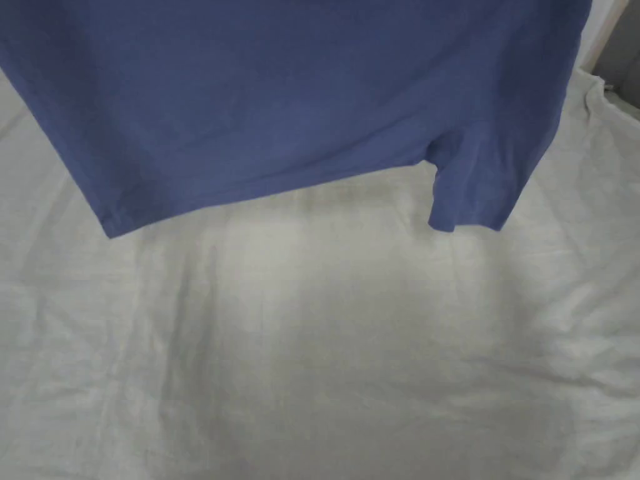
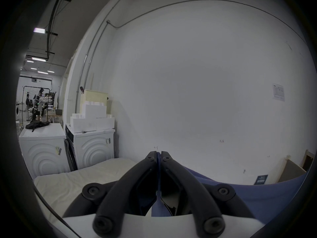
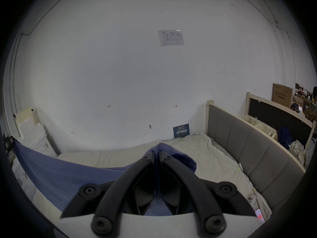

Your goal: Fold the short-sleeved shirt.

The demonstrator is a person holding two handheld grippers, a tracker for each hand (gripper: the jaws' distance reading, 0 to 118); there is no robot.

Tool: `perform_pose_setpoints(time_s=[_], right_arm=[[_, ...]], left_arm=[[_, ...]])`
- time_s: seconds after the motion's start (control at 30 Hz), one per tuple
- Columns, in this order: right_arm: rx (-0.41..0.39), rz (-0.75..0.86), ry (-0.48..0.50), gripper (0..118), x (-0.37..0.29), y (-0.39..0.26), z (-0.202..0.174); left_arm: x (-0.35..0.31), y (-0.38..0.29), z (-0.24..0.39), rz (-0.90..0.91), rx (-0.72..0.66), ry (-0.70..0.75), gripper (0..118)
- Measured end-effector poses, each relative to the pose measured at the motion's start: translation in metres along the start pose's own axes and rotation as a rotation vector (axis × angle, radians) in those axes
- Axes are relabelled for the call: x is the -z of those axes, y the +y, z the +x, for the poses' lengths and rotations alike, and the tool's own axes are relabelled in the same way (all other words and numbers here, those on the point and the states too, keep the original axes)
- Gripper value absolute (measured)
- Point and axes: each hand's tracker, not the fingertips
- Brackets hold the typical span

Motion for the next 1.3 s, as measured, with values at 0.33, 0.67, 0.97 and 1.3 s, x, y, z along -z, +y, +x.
perform_pose_setpoints(time_s=[0.33,0.67,0.97,1.3], right_arm=[[0.036,-0.016,-0.009,3,0.060,-0.080,0.007],[-0.022,-0.378,-0.065,3,0.046,-0.278,0.058],[-0.054,-0.558,-0.055,3,-0.032,-0.403,0.076],[-0.069,-0.587,-0.021,3,-0.139,-0.425,0.114]], left_arm=[[0.028,-0.096,0.006,-0.065,0.050,0.000,0],[-0.043,-0.252,-0.039,-0.406,0.150,0.002,0],[-0.174,-0.352,-0.124,-0.682,0.116,0.083,0],[-0.333,-0.385,-0.209,-0.794,0.009,0.097,0]])
